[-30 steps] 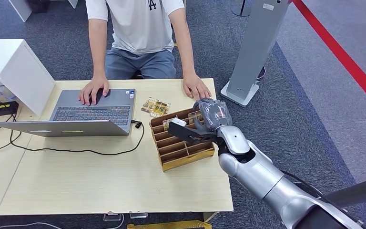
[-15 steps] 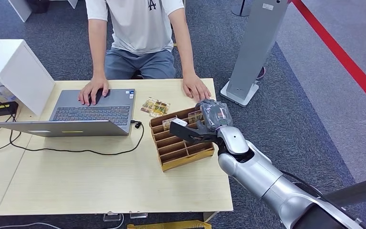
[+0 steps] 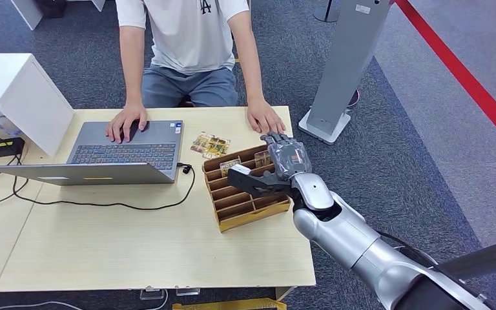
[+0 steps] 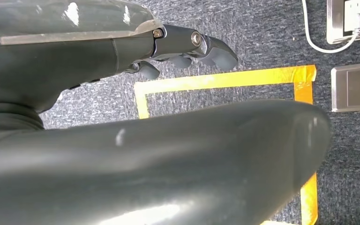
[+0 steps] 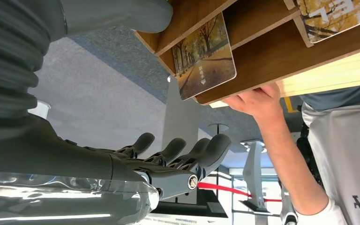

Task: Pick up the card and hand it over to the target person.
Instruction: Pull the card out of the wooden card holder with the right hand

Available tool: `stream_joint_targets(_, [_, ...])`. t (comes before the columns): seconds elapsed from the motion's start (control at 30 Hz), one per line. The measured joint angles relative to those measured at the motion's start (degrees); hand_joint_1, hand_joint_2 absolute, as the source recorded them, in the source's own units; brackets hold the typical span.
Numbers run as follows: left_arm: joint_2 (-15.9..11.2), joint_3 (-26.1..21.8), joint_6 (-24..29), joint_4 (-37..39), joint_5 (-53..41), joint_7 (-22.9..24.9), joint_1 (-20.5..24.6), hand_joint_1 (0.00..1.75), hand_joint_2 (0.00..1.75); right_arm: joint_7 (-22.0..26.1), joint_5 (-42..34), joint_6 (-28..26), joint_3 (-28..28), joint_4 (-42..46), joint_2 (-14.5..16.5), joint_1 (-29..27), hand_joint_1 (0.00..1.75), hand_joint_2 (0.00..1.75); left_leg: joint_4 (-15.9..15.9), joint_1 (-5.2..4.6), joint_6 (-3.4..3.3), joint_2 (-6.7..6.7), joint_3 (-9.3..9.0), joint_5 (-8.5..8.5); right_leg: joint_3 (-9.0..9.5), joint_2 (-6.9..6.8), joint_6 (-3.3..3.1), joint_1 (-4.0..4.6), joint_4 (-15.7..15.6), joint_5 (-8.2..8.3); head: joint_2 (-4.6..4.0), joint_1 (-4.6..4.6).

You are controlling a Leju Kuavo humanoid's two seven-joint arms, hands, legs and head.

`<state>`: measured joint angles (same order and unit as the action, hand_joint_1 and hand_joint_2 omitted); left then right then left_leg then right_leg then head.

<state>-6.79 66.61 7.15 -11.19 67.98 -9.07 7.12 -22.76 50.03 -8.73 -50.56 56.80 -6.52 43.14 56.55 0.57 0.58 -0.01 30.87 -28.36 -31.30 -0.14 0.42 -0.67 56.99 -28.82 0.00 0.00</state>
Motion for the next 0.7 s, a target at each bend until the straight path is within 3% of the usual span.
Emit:
stream_joint_targets(0.17, [-0.01, 0.1, -0.02, 0.01, 0.05, -0.04, -0.04, 0.0, 0.0, 0.52, -0.91, -0.06, -0.26, -1.41, 0.48, -0.06, 0.57, 1.75, -0.02, 0.01, 0.0, -0.01, -0.02, 0.0, 0.03, -0.01, 0.0, 0.01, -0.02, 0.0, 0.0, 0.0])
stream_joint_targets(0.3, [-0.07, 0.13, -0.06, 0.01, 0.12, -0.02, -0.18, 0.0, 0.0, 0.65, -1.34, -0.41, -0.21, -2.03, 0.57, -0.07, 0.82, 1.75, -0.02, 0.0, 0.01, -0.02, -0.03, 0.0, 0.04, -0.02, -0.01, 0.0, -0.02, -0.01, 0.0, 0.0])
stream_joint_targets(0.47, [-0.16, 0.12, -0.17, 0.01, 0.19, 0.0, -0.26, 0.0, 0.0, 0.75, -1.59, -0.57, -0.23, -2.16, 0.47, -0.02, 0.75, 1.75, -0.02, 0.01, 0.0, -0.01, -0.02, 0.01, 0.02, -0.01, -0.01, 0.01, -0.02, 0.0, 0.0, 0.0])
stream_joint_targets(0.7, [-0.12, -0.04, -0.11, -0.01, 0.37, -0.19, -0.36, 0.0, 0.0, 0.89, -1.84, -0.45, -0.47, -2.41, 0.63, -0.07, 0.85, 1.75, -0.02, 0.0, 0.0, -0.02, -0.03, 0.01, 0.04, -0.02, 0.0, 0.0, -0.03, 0.0, 0.0, 0.0])
